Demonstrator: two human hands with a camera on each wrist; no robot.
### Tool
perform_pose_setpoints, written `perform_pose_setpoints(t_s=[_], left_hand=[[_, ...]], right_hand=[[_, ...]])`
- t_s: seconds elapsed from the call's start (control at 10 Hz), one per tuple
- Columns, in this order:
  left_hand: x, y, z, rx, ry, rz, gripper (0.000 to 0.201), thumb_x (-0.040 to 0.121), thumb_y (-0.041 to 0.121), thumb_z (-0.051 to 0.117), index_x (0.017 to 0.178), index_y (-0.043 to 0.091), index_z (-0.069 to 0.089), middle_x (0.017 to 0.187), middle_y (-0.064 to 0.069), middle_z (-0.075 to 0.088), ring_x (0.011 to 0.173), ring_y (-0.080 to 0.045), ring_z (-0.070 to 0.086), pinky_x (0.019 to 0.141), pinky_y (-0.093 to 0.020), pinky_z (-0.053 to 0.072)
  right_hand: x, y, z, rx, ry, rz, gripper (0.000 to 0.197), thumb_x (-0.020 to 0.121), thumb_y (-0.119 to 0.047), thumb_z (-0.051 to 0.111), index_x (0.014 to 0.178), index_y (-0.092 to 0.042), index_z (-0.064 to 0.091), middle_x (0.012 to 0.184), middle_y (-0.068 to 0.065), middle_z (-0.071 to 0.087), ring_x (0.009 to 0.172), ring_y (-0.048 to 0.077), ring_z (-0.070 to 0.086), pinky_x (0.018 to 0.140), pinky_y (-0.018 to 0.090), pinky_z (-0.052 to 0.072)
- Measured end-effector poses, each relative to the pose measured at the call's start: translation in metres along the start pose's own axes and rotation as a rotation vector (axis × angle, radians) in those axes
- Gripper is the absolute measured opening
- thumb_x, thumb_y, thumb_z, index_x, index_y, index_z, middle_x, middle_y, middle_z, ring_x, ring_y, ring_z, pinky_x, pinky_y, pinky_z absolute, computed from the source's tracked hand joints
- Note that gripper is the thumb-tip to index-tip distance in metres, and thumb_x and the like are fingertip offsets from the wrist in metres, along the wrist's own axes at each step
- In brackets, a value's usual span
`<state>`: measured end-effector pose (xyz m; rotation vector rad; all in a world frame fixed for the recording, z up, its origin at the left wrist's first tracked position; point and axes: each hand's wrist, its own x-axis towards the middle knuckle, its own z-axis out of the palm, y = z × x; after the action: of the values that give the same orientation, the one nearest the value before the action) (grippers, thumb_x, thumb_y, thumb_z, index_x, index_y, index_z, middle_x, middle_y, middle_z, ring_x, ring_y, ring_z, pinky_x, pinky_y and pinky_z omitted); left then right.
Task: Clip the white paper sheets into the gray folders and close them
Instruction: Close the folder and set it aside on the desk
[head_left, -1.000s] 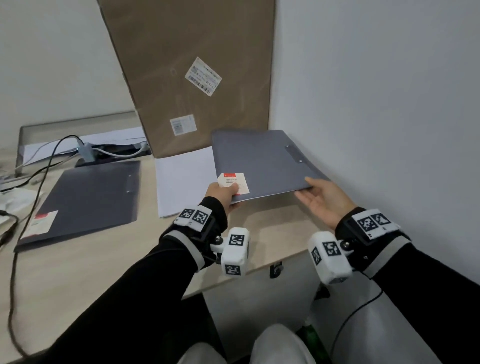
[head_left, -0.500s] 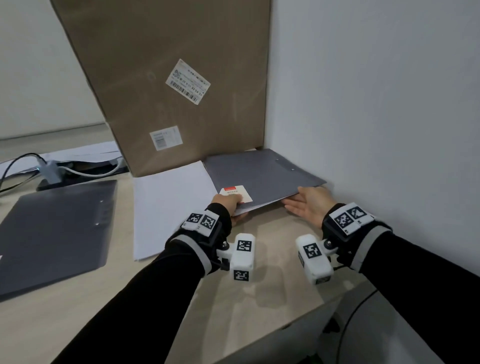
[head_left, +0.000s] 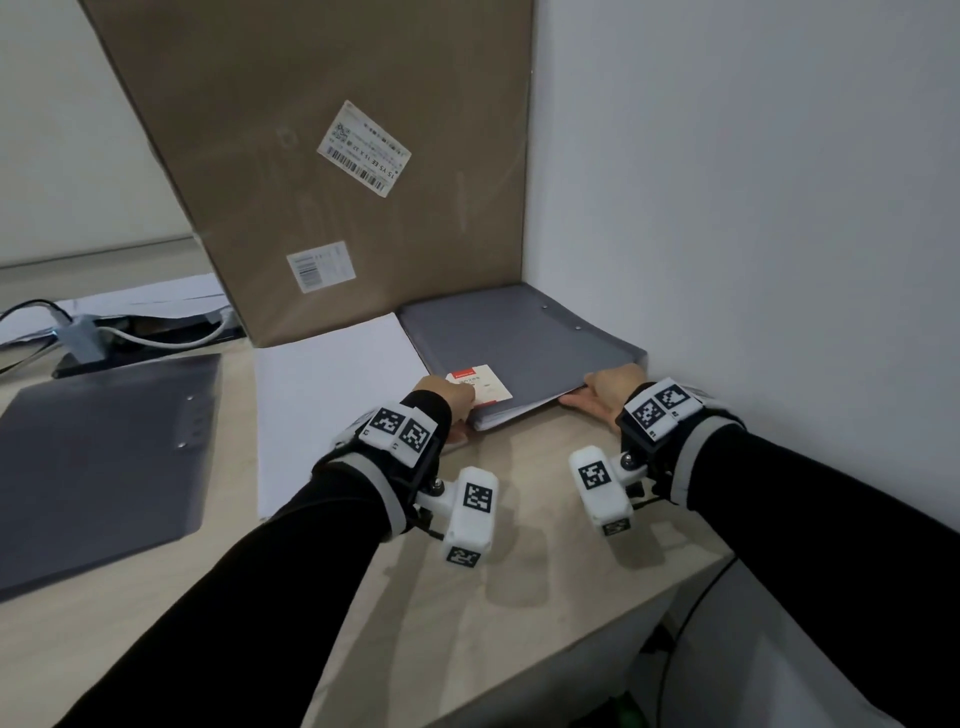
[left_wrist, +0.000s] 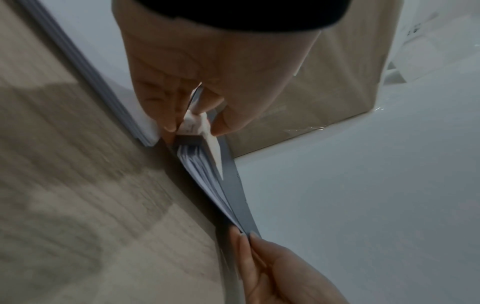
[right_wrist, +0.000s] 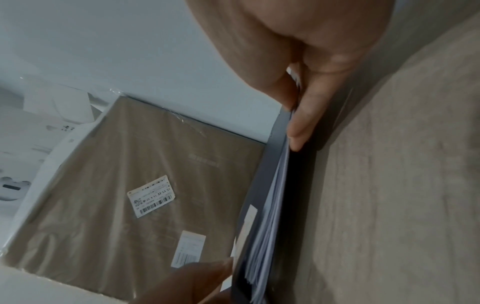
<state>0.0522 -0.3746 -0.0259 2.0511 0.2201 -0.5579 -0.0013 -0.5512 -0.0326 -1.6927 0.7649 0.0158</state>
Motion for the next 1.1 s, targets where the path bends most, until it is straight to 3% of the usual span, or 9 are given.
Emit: perform_pose_setpoints(t_s=[0.1, 0.2, 0.3, 0.5, 0.6, 0.7, 0.8, 0.9, 1.1], left_hand=[[-0.012, -0.002, -0.007, -0.038, 0.024, 0.108, 0.020, 0.092, 0.007, 0.046, 0.073, 0.012, 0.049, 0.080, -0.006, 0.053, 0.063, -0.018, 0.053, 0.057, -0.025, 0.048], [-0.016, -0.010, -0.017, -0.075, 0.009, 0.169, 0.021, 0.094, 0.008, 0.043, 0.081, 0.010, 0.059, 0.100, -0.008, 0.054, 0.086, -0.022, 0.054, 0.055, -0.021, 0.042], [-0.029, -0.021, -0.035, -0.160, 0.047, 0.215, 0.031, 0.094, 0.011, 0.042, 0.116, 0.003, 0.063, 0.102, -0.008, 0.056, 0.093, -0.020, 0.054, 0.056, -0.018, 0.043], [-0.044, -0.066, -0.094, -0.242, 0.152, 0.234, 0.033, 0.095, 0.010, 0.039, 0.113, 0.005, 0.066, 0.100, -0.006, 0.058, 0.091, -0.017, 0.056, 0.064, -0.021, 0.047], [-0.048, -0.095, -0.133, -0.271, 0.248, 0.208, 0.033, 0.094, 0.010, 0.038, 0.111, 0.006, 0.067, 0.094, -0.006, 0.060, 0.087, -0.016, 0.057, 0.070, -0.026, 0.046], [-0.052, -0.128, -0.176, -0.274, 0.370, 0.180, 0.034, 0.091, 0.004, 0.038, 0.107, 0.003, 0.068, 0.088, -0.012, 0.066, 0.067, -0.017, 0.054, 0.069, -0.026, 0.044], [-0.057, -0.162, -0.220, -0.181, 0.500, 0.140, 0.034, 0.089, 0.002, 0.041, 0.109, 0.003, 0.069, 0.118, -0.017, 0.066, 0.098, -0.033, 0.063, 0.090, -0.032, 0.048], [-0.063, -0.193, -0.259, -0.052, 0.594, 0.053, 0.033, 0.088, 0.009, 0.049, 0.117, 0.006, 0.066, 0.129, -0.015, 0.061, 0.122, -0.032, 0.054, 0.107, -0.034, 0.039], [-0.067, -0.236, -0.302, 0.203, 0.744, -0.183, 0.054, 0.079, 0.031, 0.053, 0.131, 0.014, 0.053, 0.139, -0.018, 0.048, 0.128, -0.036, 0.045, 0.109, -0.043, 0.036]], right_hand=[[-0.002, 0.007, 0.000, -0.196, 0.061, -0.069, 0.050, 0.097, -0.045, 0.038, 0.121, -0.003, 0.054, 0.122, 0.012, 0.062, 0.116, 0.029, 0.058, 0.094, 0.028, 0.046], [0.006, 0.010, -0.001, 0.336, 0.045, 0.009, 0.032, 0.095, -0.011, 0.049, 0.125, 0.000, 0.048, 0.111, 0.007, 0.055, 0.110, 0.028, 0.059, 0.082, 0.029, 0.057], [-0.014, 0.003, 0.000, 0.155, 0.049, -0.027, 0.015, 0.090, -0.008, 0.051, 0.080, -0.019, 0.047, 0.085, 0.002, 0.047, 0.080, 0.017, 0.056, 0.067, 0.025, 0.054], [-0.064, -0.018, 0.032, 0.085, 0.013, -0.075, 0.027, 0.092, -0.005, 0.048, 0.069, -0.019, 0.043, 0.075, 0.001, 0.044, 0.065, 0.011, 0.047, 0.072, 0.030, 0.053], [-0.094, -0.030, 0.075, 0.097, -0.068, -0.111, 0.013, 0.091, -0.003, 0.051, 0.081, -0.008, 0.058, 0.073, 0.004, 0.051, 0.063, 0.013, 0.051, 0.051, 0.022, 0.046], [-0.127, -0.037, 0.129, 0.051, -0.222, -0.156, 0.015, 0.092, -0.005, 0.050, 0.104, -0.006, 0.059, 0.077, 0.003, 0.053, 0.070, 0.013, 0.052, 0.060, 0.022, 0.044], [-0.152, -0.040, 0.184, -0.012, -0.349, -0.153, 0.013, 0.092, -0.006, 0.047, 0.102, -0.009, 0.055, 0.076, 0.002, 0.052, 0.069, 0.012, 0.050, 0.061, 0.022, 0.042], [-0.166, -0.037, 0.236, -0.083, -0.449, -0.127, 0.015, 0.091, -0.002, 0.050, 0.105, -0.006, 0.053, 0.092, 0.008, 0.053, 0.079, 0.017, 0.050, 0.068, 0.025, 0.043], [-0.181, -0.029, 0.309, -0.276, -0.503, -0.274, 0.049, 0.088, -0.009, 0.055, 0.136, -0.005, 0.044, 0.135, 0.011, 0.048, 0.125, 0.026, 0.046, 0.106, 0.035, 0.039]])
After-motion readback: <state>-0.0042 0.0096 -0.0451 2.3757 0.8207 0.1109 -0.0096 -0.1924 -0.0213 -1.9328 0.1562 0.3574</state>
